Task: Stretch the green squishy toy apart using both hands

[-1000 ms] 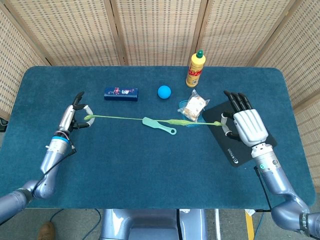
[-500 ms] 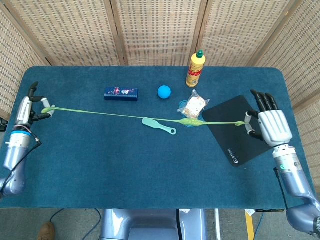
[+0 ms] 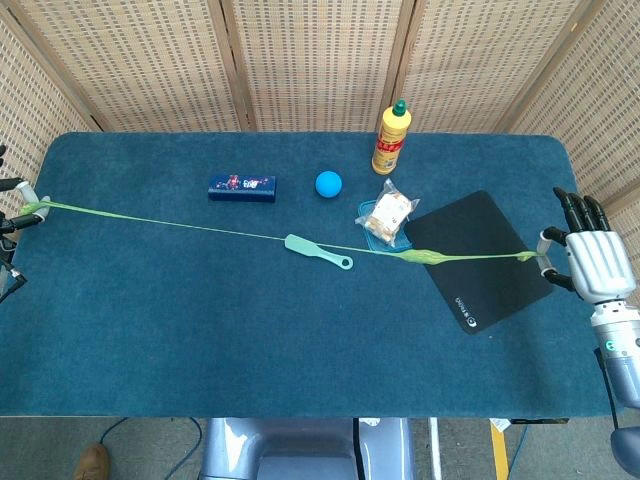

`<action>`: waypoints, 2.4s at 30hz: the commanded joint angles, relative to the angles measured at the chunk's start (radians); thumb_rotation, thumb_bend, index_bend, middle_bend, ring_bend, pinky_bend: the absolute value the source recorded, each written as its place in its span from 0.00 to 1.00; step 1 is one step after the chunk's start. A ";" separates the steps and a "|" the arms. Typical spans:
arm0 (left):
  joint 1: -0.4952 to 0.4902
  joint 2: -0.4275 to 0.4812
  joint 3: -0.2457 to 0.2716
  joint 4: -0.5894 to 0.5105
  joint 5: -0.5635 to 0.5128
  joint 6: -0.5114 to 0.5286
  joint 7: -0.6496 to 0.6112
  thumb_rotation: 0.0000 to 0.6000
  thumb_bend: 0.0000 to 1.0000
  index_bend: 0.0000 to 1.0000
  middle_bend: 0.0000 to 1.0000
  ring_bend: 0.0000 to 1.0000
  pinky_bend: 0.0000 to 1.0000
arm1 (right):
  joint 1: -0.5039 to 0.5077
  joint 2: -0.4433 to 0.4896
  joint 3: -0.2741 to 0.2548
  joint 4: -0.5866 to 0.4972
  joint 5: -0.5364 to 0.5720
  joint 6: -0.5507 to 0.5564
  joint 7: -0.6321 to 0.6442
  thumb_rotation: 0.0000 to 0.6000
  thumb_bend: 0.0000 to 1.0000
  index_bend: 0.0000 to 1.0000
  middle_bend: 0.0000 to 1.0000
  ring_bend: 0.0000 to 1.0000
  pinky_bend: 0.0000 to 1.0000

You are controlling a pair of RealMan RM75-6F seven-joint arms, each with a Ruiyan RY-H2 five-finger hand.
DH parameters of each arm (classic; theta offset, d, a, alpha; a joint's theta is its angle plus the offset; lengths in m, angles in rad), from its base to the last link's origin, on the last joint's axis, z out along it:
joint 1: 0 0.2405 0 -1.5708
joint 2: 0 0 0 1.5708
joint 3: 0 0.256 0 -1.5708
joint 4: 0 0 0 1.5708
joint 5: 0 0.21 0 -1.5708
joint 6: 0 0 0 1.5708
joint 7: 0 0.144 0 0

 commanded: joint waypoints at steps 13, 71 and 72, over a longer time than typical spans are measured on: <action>0.034 0.178 0.011 -0.098 0.009 -0.030 0.033 1.00 0.41 0.79 0.00 0.00 0.00 | -0.070 0.003 -0.022 0.093 0.007 0.018 0.010 1.00 0.58 0.79 0.03 0.00 0.00; 0.050 0.245 0.063 -0.261 0.070 0.037 0.083 1.00 0.41 0.79 0.00 0.00 0.00 | -0.110 0.124 0.000 0.154 -0.165 0.084 0.252 1.00 0.57 0.79 0.04 0.00 0.00; 0.050 0.246 0.065 -0.270 0.075 0.041 0.088 1.00 0.41 0.79 0.00 0.00 0.00 | -0.096 0.132 0.005 0.131 -0.165 0.067 0.244 1.00 0.57 0.79 0.04 0.00 0.00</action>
